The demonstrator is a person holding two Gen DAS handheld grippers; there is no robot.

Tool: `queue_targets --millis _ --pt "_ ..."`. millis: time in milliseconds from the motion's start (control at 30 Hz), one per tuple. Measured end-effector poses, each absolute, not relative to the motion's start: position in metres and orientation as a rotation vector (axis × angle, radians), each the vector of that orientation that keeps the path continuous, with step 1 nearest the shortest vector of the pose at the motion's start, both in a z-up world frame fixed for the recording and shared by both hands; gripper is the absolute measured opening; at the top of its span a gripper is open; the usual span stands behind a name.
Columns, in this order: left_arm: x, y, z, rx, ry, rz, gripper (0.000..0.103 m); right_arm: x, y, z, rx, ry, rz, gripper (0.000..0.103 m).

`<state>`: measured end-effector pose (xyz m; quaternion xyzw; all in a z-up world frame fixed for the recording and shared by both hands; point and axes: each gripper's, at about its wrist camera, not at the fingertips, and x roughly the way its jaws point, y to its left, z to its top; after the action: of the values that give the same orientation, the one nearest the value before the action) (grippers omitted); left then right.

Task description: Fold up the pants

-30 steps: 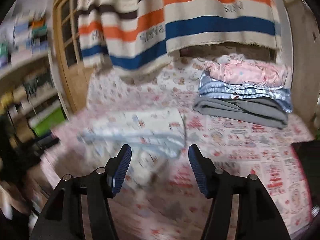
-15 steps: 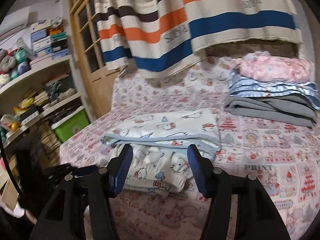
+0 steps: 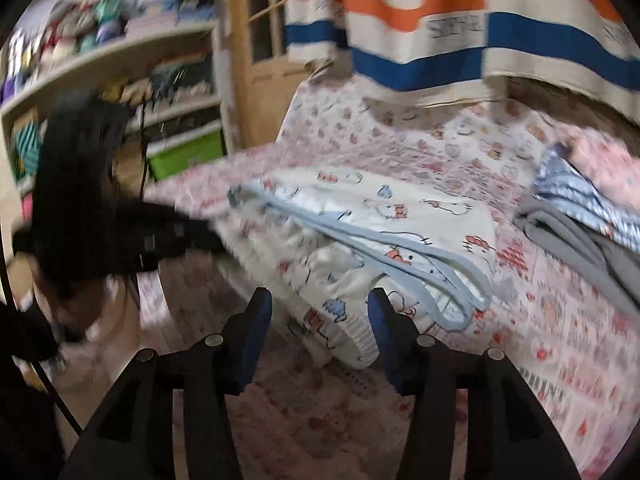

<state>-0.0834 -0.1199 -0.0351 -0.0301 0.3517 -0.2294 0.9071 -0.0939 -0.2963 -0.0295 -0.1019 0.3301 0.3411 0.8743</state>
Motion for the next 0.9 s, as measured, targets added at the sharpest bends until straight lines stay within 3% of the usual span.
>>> queue_targets --millis 100,200,300,467,533,600,700,767,833,900 --pt "-0.073 -0.117 -0.031 -0.107 0.736 -0.492 0.011 -0.098 -0.285 -0.036 -0.34 0.695 0.722 0.054" --pt "-0.062 -0.113 -0.029 -0.149 0.747 -0.501 0.011 -0.108 -0.272 -0.04 -0.489 0.651 0.717 0.066" --pt "-0.056 -0.11 -0.027 -0.176 0.747 -0.506 0.01 -0.114 -0.26 -0.045 -0.597 0.602 0.663 0.066" --pt "-0.05 -0.103 -0.024 -0.219 0.76 -0.535 0.01 -0.109 -0.254 -0.053 -0.655 0.585 0.621 0.037" --pt "-0.049 -0.1 -0.024 -0.228 0.76 -0.541 0.01 -0.108 -0.253 -0.053 -0.659 0.573 0.62 0.036" --pt "-0.047 -0.099 -0.023 -0.231 0.761 -0.544 0.01 -0.11 -0.251 -0.052 -0.687 0.548 0.599 0.018" --pt "-0.052 -0.099 -0.019 -0.179 0.723 -0.535 0.012 -0.098 -0.259 -0.039 -0.593 0.577 0.625 0.017" --pt "-0.058 -0.098 -0.015 -0.134 0.692 -0.529 0.019 -0.086 -0.268 -0.03 -0.517 0.595 0.647 0.016" --pt "-0.066 -0.093 -0.01 -0.106 0.656 -0.539 0.032 -0.072 -0.279 -0.018 -0.437 0.606 0.663 0.016" --pt "-0.072 -0.088 -0.006 -0.084 0.632 -0.542 0.037 -0.052 -0.29 -0.007 -0.361 0.622 0.692 0.016"
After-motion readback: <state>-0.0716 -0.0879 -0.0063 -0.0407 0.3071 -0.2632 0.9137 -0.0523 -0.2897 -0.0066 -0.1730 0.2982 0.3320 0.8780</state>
